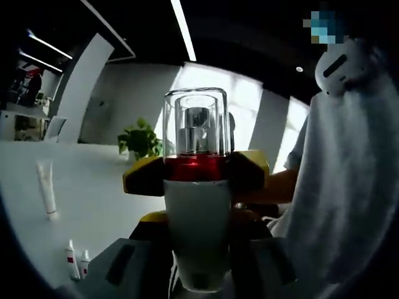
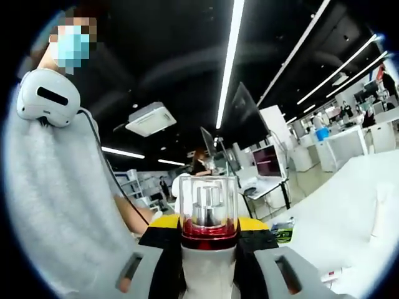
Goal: Arrange the skincare products in the storage area until every visible bottle or jar stands upright without overlapping.
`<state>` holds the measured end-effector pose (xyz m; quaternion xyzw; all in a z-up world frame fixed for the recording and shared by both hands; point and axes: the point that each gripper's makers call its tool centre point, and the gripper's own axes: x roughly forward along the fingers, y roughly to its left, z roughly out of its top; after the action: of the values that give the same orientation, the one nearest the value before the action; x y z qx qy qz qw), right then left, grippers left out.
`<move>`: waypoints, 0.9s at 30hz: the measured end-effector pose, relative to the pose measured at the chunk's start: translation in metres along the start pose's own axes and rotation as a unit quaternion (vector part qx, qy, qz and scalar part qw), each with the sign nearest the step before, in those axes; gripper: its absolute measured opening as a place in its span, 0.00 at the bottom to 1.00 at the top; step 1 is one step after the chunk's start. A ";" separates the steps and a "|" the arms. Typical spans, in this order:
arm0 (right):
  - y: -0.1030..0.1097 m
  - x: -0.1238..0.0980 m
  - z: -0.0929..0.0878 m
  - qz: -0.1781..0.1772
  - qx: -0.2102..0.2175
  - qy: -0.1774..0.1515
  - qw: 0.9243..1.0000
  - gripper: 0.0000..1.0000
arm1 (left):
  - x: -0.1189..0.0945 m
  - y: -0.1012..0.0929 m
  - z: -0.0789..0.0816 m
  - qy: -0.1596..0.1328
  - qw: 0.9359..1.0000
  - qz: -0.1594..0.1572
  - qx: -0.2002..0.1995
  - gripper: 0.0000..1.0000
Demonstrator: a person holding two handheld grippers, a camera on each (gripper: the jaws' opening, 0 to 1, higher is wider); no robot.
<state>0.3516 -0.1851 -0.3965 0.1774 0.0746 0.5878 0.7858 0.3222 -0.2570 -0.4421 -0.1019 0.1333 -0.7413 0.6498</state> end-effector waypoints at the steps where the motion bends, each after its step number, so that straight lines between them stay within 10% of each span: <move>1: -0.001 0.000 0.000 -0.001 0.000 0.001 1.000 0.26 | 0.000 0.001 0.000 -0.001 1.000 0.003 0.000 0.30; 20: -0.054 0.002 -0.012 -0.161 0.016 0.029 0.986 0.34 | -0.019 0.042 0.002 -0.070 0.989 0.097 -0.082 0.29; 27: -0.070 -0.007 -0.023 -0.213 0.113 0.029 0.970 0.33 | -0.029 0.057 0.009 -0.126 0.977 0.127 -0.119 0.28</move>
<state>0.4052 -0.2049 -0.4440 0.2275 0.1996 0.3997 0.8652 0.3821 -0.2354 -0.4515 -0.2536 0.1491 -0.6128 0.7334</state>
